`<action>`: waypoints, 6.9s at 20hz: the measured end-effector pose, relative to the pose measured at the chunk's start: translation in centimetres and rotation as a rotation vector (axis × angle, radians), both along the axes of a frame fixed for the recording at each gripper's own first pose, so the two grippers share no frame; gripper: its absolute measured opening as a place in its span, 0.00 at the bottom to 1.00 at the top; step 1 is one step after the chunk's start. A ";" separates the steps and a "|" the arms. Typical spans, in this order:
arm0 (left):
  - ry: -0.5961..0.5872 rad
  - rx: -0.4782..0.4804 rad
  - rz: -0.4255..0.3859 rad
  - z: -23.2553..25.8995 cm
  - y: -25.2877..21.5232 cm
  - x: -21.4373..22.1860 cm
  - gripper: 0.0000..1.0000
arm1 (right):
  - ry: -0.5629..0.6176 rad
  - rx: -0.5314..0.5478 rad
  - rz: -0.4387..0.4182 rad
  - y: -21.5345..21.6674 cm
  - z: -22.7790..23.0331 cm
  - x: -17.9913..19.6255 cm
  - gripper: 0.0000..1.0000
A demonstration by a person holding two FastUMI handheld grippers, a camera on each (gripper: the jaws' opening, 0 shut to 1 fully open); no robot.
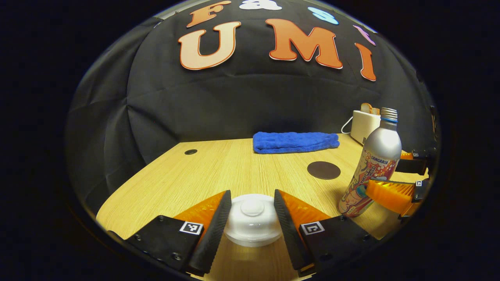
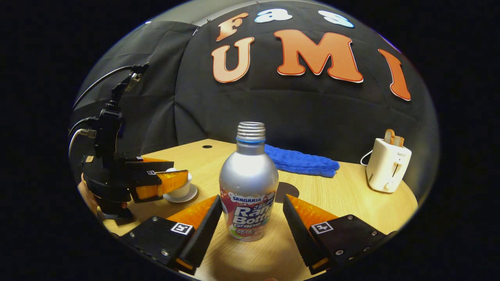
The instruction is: Open the teacup lid with one hand, grasp the water bottle and pour water into the teacup with the other hand; after pouring, place the water bottle on the coaster and then close the teacup lid.
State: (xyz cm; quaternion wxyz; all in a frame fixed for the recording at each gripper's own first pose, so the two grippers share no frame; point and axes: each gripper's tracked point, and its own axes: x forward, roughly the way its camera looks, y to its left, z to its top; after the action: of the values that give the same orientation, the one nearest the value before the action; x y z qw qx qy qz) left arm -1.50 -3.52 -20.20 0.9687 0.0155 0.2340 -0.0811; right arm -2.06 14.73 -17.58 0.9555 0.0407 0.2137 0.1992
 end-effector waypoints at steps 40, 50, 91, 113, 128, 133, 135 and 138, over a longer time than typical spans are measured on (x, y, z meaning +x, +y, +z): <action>-0.197 -0.002 0.222 5.3 11.1 -2.4 0.32 | -0.319 -0.791 0.093 0.4 3.5 6.1 0.76; -0.187 -0.001 0.244 5.2 12.7 -3.5 0.31 | -0.460 -1.013 0.146 2.7 2.4 7.5 0.76; -0.169 -0.039 0.290 4.6 15.4 -4.4 0.32 | -1.018 -1.579 0.212 5.1 12.1 11.5 0.76; -0.180 -0.084 0.270 4.2 14.8 -4.7 0.31 | -1.106 -1.663 0.370 9.1 8.7 10.2 0.76; -0.202 -0.075 0.266 4.7 14.9 -4.5 0.31 | -1.101 -1.653 0.456 9.8 7.6 10.2 0.76; -0.210 -0.068 0.263 5.1 14.5 -4.4 0.31 | -1.081 -1.611 0.432 9.7 7.1 10.2 0.76; -0.216 -0.063 0.260 5.4 14.3 -4.4 0.31 | -1.094 -1.615 0.415 9.8 7.1 10.1 0.76; -0.224 -0.058 0.253 5.8 13.9 -4.1 0.31 | -1.086 -1.597 0.404 9.7 6.9 10.3 0.76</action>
State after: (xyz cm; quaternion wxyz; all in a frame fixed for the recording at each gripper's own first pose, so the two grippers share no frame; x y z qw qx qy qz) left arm -5.58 10.36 -14.37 0.9913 -0.0330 0.1222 0.0371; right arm 8.21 24.43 -10.63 0.6187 -0.7505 -0.1795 0.1476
